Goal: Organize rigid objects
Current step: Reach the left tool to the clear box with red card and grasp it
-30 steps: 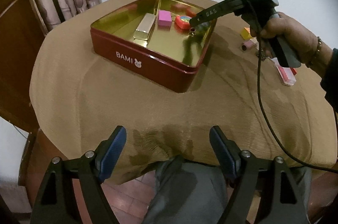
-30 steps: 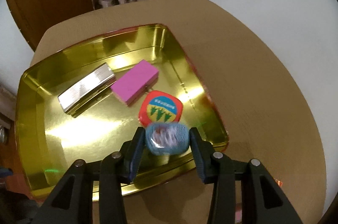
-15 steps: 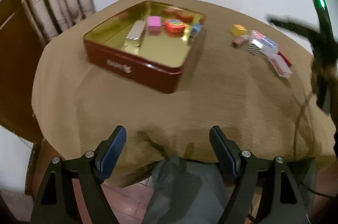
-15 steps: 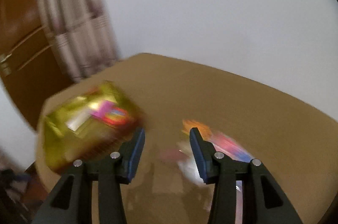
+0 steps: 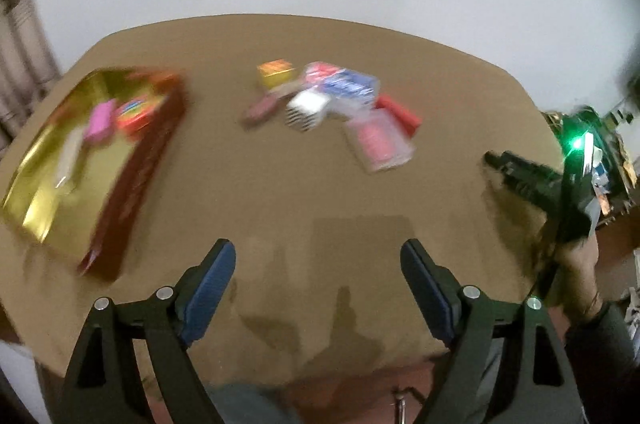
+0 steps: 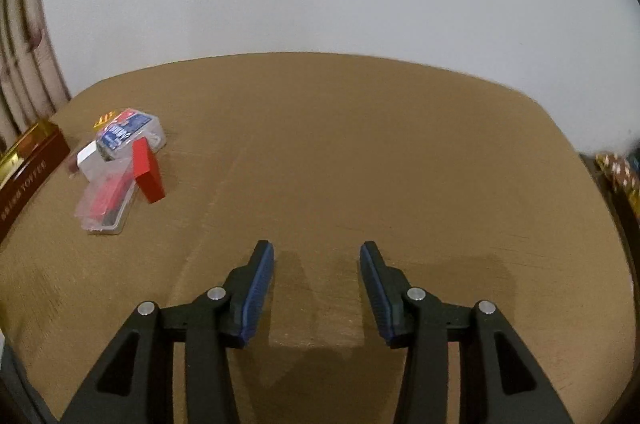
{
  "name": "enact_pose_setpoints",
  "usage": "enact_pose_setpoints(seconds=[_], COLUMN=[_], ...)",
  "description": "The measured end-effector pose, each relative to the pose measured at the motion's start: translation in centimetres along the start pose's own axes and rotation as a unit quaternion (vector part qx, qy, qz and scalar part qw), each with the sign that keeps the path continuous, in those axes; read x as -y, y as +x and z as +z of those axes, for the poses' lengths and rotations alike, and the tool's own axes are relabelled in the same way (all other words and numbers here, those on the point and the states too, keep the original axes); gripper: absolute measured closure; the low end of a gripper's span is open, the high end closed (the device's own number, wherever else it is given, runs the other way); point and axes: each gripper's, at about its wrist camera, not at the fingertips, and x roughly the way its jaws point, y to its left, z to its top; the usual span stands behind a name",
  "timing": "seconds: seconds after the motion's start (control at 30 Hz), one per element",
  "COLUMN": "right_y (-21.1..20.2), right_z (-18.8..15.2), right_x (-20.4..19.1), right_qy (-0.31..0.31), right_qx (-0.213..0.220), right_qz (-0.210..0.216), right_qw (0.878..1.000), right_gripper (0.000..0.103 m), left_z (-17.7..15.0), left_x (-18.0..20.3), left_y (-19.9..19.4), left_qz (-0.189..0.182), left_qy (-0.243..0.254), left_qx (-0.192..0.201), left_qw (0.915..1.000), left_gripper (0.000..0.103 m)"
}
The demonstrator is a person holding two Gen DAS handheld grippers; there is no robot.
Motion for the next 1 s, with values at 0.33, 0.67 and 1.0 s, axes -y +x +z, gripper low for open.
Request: enact_pose_setpoints(seconds=[0.33,0.67,1.0], right_y=[-1.3,-1.7,-1.7], right_z=[-0.4,-0.3,-0.4], right_x=[3.0,3.6,4.0], right_qy=[0.057,0.076,0.083], right_qx=[0.030,0.042,0.043], right_qz=[0.070,0.102,0.115], right_qw=[0.995,0.991,0.989], right_gripper=[0.057,0.057,0.057], left_z=[6.8,8.2,8.6], left_x=[4.7,5.0,5.0], left_y=[8.8,12.8,15.3], left_qz=[0.003,0.034,0.048], left_qy=[0.000,-0.002,-0.009], left_qx=[-0.046,-0.072,-0.085], left_qw=[0.9990,0.9968,0.9951], left_gripper=[0.021,0.021,0.047])
